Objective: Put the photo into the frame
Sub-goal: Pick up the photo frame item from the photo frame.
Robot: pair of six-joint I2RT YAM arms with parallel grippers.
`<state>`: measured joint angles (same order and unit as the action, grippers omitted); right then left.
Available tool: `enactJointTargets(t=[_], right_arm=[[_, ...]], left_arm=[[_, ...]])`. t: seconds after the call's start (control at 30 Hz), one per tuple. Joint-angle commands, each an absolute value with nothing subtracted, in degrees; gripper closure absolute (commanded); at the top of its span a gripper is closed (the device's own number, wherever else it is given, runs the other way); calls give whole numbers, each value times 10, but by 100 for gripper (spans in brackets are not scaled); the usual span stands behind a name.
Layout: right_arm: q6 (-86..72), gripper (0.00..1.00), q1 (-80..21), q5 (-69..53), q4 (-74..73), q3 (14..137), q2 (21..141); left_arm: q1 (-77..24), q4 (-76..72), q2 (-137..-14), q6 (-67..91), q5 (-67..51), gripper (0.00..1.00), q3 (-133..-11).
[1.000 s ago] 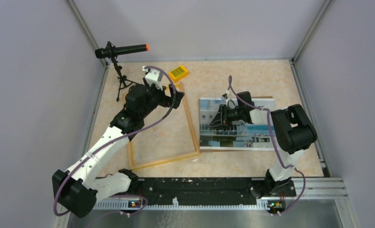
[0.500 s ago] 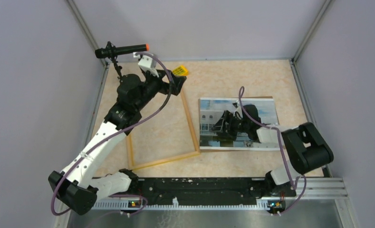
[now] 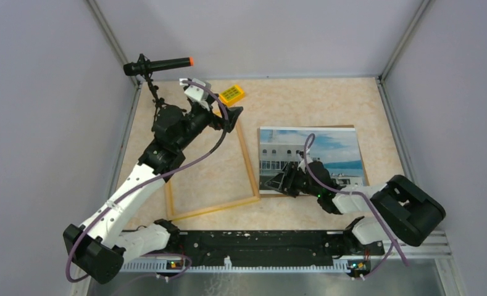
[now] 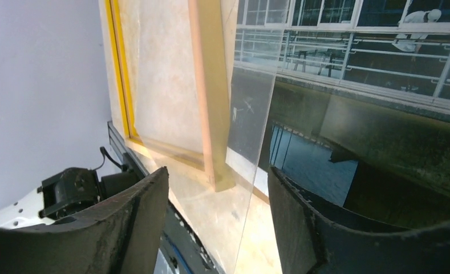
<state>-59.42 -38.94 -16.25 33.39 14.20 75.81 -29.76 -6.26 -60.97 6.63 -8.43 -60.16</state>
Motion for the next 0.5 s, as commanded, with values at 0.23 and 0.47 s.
enactJointTargets(t=[0.23, 0.47], right_arm=[[-637, 50, -402, -122, 626, 155, 915], [-654, 67, -401, -123, 729, 161, 996]], left_arm=[[-308, -103, -589, 56, -101, 1, -589], [-308, -105, -583, 65, -109, 1, -585]])
